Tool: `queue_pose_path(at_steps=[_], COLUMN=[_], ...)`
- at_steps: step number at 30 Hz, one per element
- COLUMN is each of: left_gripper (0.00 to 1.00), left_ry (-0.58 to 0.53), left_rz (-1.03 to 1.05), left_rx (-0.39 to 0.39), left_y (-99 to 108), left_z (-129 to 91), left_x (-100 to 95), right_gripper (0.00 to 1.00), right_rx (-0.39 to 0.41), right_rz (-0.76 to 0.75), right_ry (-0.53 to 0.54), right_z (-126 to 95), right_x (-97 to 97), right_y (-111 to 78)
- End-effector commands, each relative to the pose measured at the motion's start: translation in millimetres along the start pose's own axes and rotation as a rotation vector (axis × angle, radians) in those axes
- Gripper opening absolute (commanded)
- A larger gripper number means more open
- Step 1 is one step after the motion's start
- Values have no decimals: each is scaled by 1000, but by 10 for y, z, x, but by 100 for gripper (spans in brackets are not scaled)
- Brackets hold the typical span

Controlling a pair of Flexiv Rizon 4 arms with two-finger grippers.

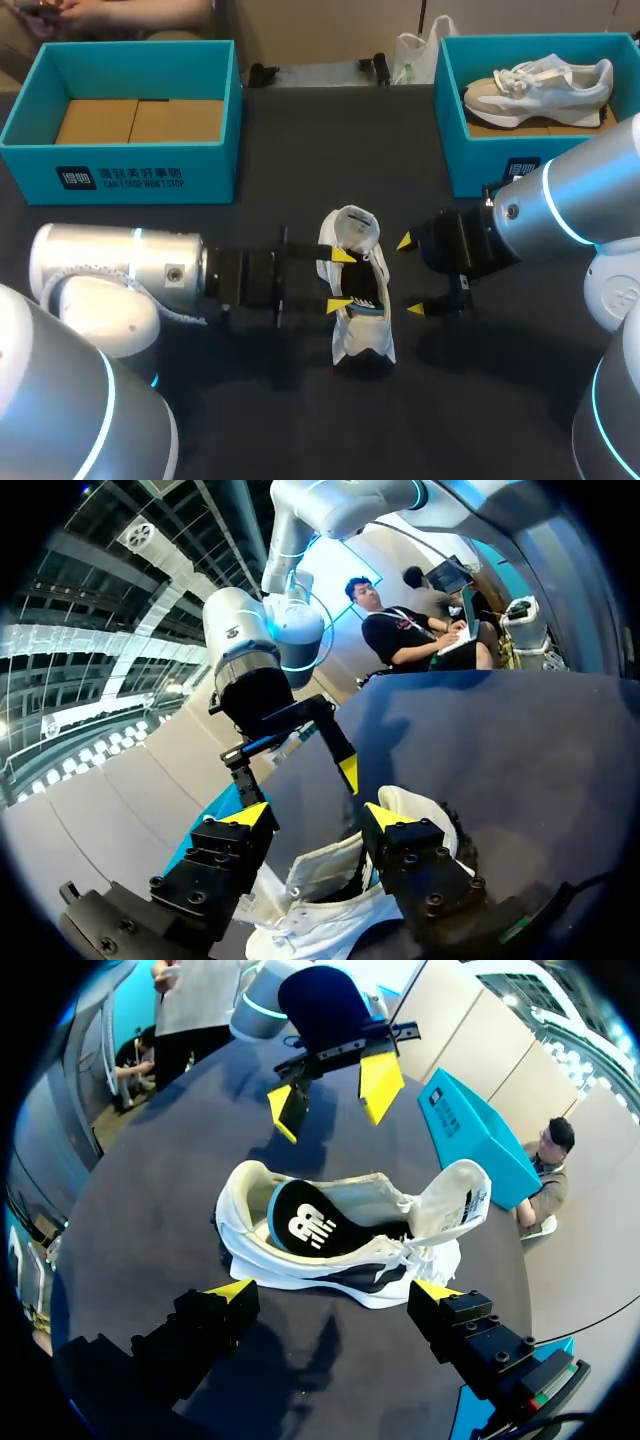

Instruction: Take the shoe out of the shoebox, open the shoe tongue, remove and reinsert the insole, then place the shoe into the shoebox

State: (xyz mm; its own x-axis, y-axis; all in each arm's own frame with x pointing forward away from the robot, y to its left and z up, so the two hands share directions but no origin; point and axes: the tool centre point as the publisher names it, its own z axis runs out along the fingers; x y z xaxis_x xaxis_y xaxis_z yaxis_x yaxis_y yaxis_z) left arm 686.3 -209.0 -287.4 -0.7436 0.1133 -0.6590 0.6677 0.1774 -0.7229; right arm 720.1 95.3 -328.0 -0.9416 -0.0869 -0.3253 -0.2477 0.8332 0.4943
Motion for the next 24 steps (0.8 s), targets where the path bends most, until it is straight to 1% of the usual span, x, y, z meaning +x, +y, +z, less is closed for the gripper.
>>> queue_pose_path(at_steps=[1, 4, 8, 10, 11, 13, 14, 15, 19, 20, 21, 22, 23, 24], left_gripper=[70, 71, 74, 78, 84, 88, 86, 87, 89, 86, 85, 88, 95, 97], left_ry=[83, 139, 231, 293, 330, 388, 410, 416, 509, 530, 550, 573, 589, 596], left_rz=[5, 17, 18, 34, 32, 48, 53, 63, 76, 82, 82, 100, 103, 109], left_rx=[-15, -23, -8, -6, -1, 2, 9, 8, 20, 24, 20, 21, 21, 16], left_y=[-81, -108, -133, -139, -142, -147, -146, -148, -196, -208, -216, -225, -232, -237], left_z=[-181, -249, -318, -334, -342, -345, -347, -347, -336, -333, -332, -332, -336, -339], left_x=[-63, -89, -131, -139, -134, -133, -133, -135, -125, -116, -115, -109, -106, -105], right_gripper=[100, 100, 100, 100, 100, 100, 100, 100, 100, 100, 100, 100, 100, 100], right_rx=[0, 0, 0, 0, 0, 0, 0, 0, 0, 0, 0, 0, 0, 0], right_rz=[0, 0, 0, 0, 0, 0, 0, 0, 0, 0, 0, 0, 0, 0], right_ry=[-1, -1, -1, -1, -1, -1, -1, -1, -1, -1, -1, -1, -1, -1], right_z=[-12, -12, -12, -12, -12, -12, -12, -12, -12, -12, -12, -12, -12, -12], right_x=[9, 9, 9, 9, 9, 9, 9, 9, 9, 9, 9, 9, 9, 9], right_y=[-1, -1, -1, -1, -1, -1, -1, -1, -1, -1, -1, -1, -1, -1])
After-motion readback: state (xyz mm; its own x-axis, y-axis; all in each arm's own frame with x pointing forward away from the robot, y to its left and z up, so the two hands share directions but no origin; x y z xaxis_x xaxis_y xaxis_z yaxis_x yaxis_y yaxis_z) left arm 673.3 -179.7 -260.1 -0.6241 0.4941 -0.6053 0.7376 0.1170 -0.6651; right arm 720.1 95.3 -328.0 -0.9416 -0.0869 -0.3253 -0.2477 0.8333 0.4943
